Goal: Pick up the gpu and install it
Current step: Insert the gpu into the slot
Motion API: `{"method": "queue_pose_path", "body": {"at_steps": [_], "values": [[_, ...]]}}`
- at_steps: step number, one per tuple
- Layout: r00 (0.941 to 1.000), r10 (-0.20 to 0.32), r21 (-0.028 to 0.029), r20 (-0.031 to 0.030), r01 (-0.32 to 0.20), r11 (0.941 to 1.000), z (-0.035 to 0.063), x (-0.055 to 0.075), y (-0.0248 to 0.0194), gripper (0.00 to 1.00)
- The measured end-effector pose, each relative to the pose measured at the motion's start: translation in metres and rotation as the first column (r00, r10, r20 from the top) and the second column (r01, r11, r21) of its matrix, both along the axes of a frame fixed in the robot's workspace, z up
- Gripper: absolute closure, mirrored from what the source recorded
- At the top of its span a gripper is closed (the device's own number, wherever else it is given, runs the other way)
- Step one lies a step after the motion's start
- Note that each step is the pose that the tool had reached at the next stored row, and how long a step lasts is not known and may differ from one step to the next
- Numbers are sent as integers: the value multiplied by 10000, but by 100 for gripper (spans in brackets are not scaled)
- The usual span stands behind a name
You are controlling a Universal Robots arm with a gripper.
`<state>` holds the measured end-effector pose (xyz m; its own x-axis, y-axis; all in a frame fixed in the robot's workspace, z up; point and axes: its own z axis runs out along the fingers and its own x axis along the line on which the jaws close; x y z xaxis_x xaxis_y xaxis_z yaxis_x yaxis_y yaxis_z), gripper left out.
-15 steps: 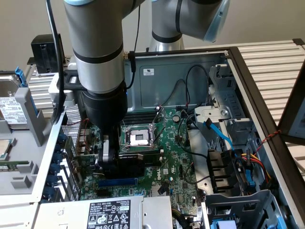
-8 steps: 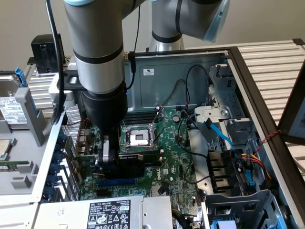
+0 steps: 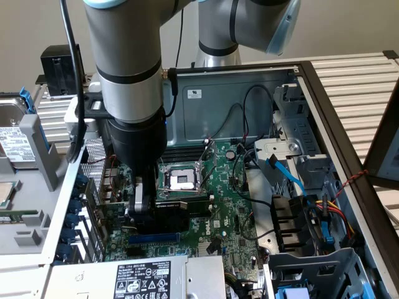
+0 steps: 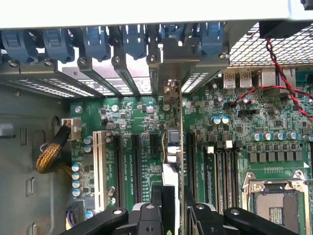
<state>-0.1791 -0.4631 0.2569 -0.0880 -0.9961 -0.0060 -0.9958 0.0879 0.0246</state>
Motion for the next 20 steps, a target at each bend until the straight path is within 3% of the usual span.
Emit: {"method": "queue_pose_path", "body": {"at_steps": [20], "values": [[9999, 101, -3, -1, -101, 9999, -22, -1, 2, 73]]}}
